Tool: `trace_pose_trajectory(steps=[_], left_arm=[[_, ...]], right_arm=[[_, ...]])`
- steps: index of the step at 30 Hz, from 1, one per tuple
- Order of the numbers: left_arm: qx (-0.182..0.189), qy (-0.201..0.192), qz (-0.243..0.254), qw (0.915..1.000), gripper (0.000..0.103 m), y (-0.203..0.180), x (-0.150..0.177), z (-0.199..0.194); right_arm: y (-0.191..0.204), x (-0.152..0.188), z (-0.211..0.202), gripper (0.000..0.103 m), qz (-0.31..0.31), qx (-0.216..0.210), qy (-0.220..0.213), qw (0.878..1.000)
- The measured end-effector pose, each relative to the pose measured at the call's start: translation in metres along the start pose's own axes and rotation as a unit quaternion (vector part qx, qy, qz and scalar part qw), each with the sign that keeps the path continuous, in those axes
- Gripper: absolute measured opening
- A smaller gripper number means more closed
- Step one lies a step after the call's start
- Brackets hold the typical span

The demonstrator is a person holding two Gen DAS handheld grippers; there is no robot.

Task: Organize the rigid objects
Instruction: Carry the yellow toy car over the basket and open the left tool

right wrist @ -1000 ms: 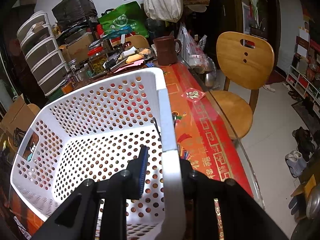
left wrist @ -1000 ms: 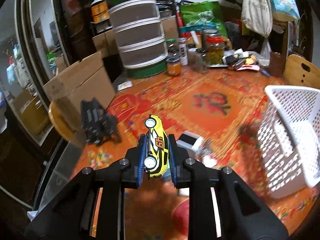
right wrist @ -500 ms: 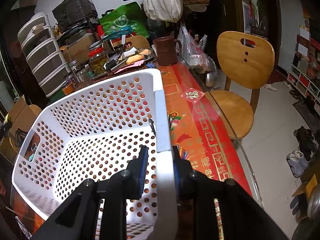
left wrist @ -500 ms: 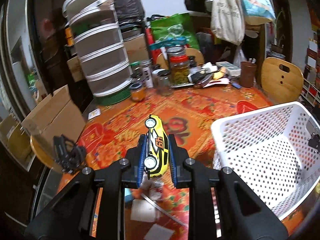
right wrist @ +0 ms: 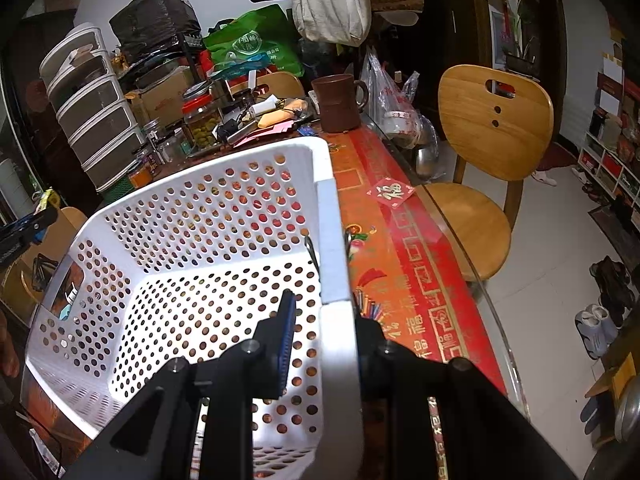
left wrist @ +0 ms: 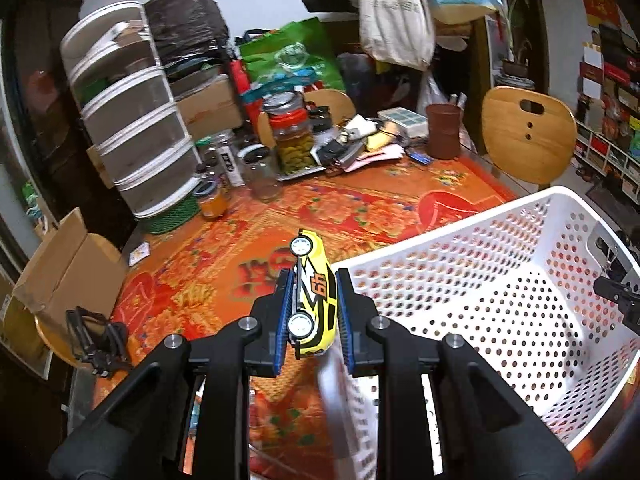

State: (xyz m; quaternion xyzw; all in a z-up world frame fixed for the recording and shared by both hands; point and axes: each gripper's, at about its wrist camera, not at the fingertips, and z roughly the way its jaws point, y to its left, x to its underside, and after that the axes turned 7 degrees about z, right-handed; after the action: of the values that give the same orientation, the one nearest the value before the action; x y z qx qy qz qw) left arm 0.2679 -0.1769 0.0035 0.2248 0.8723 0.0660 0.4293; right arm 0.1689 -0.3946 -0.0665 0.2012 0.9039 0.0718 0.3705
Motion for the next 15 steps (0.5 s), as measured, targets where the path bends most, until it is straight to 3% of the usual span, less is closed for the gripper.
trace_pose_trajectory(steps=[6,13,14,15], left_arm=[[0.021,0.018,0.033,0.9991,0.019,-0.033,0.000,0.016],[0.034,0.027,0.037,0.9984,0.019,-0.037,0.000,0.020],[0.037,0.026,0.038,0.9983,0.021,-0.037,0.001,0.019],[0.037,0.028,0.039,0.9981,0.035,-0.036,0.000,0.020]], right_arm=[[0.000,0.000,0.000,0.021,0.000,0.000,0.000,1.000],[-0.002,0.000,0.000,0.021,0.005,0.000,0.000,1.000],[-0.003,0.000,0.000,0.021,0.005,0.000,0.000,1.000],[-0.003,0.000,0.000,0.021,0.005,0.001,0.000,1.000]])
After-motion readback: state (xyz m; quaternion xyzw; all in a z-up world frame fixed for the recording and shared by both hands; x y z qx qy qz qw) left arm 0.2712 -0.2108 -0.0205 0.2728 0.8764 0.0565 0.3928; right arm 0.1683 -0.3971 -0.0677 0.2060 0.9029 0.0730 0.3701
